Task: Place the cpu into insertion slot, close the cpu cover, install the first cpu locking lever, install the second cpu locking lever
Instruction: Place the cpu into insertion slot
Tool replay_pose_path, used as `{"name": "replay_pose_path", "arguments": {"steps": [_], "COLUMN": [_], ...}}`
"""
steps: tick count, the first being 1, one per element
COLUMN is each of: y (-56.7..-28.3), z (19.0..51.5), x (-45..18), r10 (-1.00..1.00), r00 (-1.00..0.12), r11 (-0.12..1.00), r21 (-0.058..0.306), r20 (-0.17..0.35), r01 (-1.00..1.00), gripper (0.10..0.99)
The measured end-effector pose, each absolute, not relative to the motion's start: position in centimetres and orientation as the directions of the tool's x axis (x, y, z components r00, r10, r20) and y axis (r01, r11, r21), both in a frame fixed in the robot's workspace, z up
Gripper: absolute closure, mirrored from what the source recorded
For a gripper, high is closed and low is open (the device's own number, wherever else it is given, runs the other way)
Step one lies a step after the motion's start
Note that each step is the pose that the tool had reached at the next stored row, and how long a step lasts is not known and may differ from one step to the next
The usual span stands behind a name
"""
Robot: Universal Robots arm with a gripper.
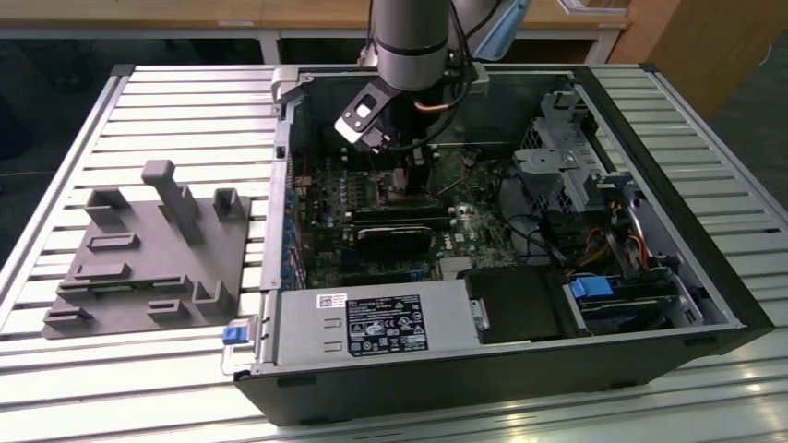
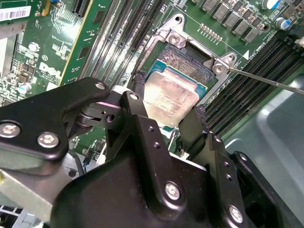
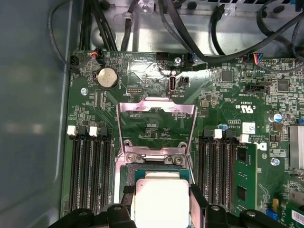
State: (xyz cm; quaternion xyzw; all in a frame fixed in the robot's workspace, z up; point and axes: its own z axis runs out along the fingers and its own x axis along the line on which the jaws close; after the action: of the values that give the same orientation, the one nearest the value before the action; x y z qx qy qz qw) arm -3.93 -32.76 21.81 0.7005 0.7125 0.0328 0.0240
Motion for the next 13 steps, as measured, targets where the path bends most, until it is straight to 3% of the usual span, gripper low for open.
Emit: {"name": "replay_pose_path", "arguments": {"steps": [13], "y": [-32.37], "z": [21.36], "x": [-4.08], "r10": [1.000], "r00": [-0.017], "r11": [0.016], "r21": [0.080], "r20": [0.012], "r01": [0.997], "gripper": [0.549]}}
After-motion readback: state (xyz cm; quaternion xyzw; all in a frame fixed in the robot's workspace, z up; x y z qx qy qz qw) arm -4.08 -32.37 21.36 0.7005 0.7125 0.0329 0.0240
